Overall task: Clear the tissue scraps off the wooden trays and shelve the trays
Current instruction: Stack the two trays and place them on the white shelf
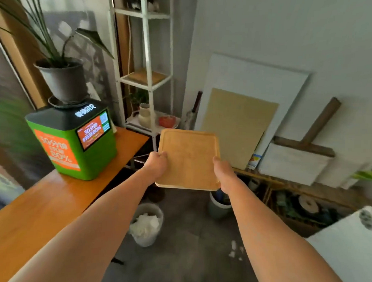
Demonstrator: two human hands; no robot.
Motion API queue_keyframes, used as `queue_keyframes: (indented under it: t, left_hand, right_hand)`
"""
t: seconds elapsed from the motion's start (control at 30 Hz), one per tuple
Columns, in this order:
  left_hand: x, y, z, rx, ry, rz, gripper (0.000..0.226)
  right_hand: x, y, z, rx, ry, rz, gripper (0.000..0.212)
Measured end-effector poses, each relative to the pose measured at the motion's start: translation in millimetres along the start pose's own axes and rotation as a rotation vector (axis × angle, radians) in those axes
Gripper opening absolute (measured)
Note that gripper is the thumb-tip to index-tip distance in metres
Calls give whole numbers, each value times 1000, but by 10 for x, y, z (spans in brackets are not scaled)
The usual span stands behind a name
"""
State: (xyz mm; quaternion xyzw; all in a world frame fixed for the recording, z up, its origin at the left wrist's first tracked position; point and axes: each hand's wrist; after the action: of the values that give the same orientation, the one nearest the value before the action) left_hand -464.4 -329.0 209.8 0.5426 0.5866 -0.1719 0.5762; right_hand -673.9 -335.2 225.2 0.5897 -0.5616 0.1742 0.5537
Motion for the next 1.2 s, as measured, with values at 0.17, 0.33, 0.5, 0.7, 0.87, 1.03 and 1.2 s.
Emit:
queue_keyframes:
  t: [0.17,0.33,0.5,0.7,0.87,1.03,1.2]
  left_hand:
    - [-365,-531,301,81,-15,11,57]
    - [-671,-1102,840,112,2,20,61]
    - [-1027,-1608,1656,89,27,14,61]
    - [-1637,-1818,2554,-32,18,11,62]
    - [-2005,-1741,3189,-142,50,6,63]
    - [-2292,-1627,3829,-277,98,9,68]
    - [-2557,-1543,4388,-417,143,-30,70]
  right_hand:
    - [74,238,491,-70,-8,16,53]
    - [259,258,1239,-101,-25,27,51]
    - [626,57,2221,-86,-31,-4,51]
    - [1319,-309,3188,-12,-11,5,59]
    - [1981,-718,3782,106,67,-9,61]
    - [2604,-1300,4397,226,168,-58,64]
    - [3211,-1813,4928,313,288,-103,64]
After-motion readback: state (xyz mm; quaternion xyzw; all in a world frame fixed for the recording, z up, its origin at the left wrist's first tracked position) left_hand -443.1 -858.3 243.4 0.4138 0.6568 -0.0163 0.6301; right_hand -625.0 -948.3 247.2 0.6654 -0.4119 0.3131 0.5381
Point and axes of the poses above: each hand's wrist, its own z-axis towards the middle knuckle, its own y-axis out of the back of the hand, x = y × z, and after that the axes turned 14 degrees about -x, right-handed
